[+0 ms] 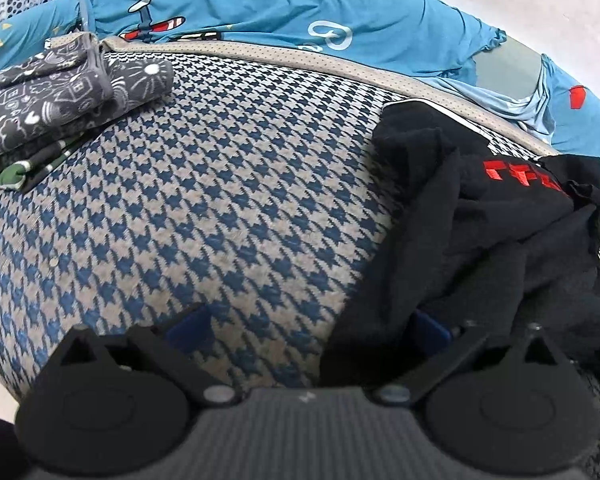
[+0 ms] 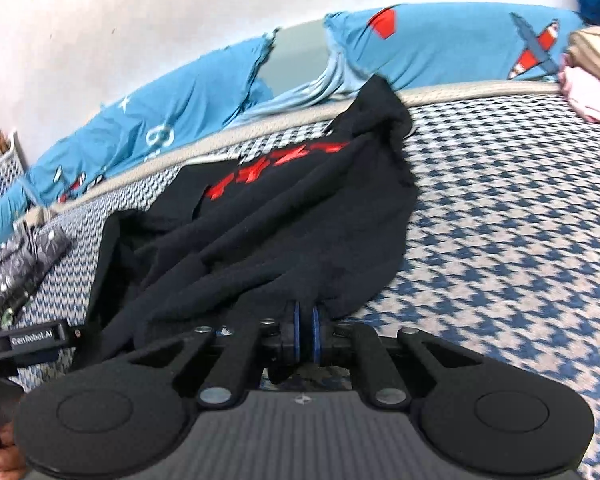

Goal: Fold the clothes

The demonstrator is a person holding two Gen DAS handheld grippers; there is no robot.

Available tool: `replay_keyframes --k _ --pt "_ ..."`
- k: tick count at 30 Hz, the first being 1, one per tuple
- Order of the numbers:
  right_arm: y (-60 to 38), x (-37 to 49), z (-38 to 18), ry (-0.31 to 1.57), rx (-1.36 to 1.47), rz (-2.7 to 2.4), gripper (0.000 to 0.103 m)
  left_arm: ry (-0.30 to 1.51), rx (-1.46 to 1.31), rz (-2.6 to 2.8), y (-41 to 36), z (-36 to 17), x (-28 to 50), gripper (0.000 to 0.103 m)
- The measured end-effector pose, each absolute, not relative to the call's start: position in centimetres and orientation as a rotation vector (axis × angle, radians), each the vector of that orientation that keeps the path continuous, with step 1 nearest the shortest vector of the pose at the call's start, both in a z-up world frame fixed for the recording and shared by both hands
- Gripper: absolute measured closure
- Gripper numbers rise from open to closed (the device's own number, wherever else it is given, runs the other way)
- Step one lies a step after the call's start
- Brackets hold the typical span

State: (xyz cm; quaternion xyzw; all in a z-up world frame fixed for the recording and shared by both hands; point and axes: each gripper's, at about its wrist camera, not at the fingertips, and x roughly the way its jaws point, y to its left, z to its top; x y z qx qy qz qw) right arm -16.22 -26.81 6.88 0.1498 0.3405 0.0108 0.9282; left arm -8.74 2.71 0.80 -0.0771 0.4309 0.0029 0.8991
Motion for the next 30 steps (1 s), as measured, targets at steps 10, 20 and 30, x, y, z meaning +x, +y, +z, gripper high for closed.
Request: replay_keyframes --k 10,20,30 --pt "-28.8 -19.7 8.5 0.635 0.359 -0.028 0.095 0.889 -0.168 0.020 3.1 0.7 -9.5 0.000" --pt "-32.1 -22.9 10.1 0.561 0.416 -0.158 0.095 0.885 -0.177 0.033 3.5 0.8 -10.0 0.000" --pt "-35.3 -24.9 10.6 0.535 0.462 -0.313 0.095 0.892 -0.178 0.020 2.9 0.7 -10.6 0.000"
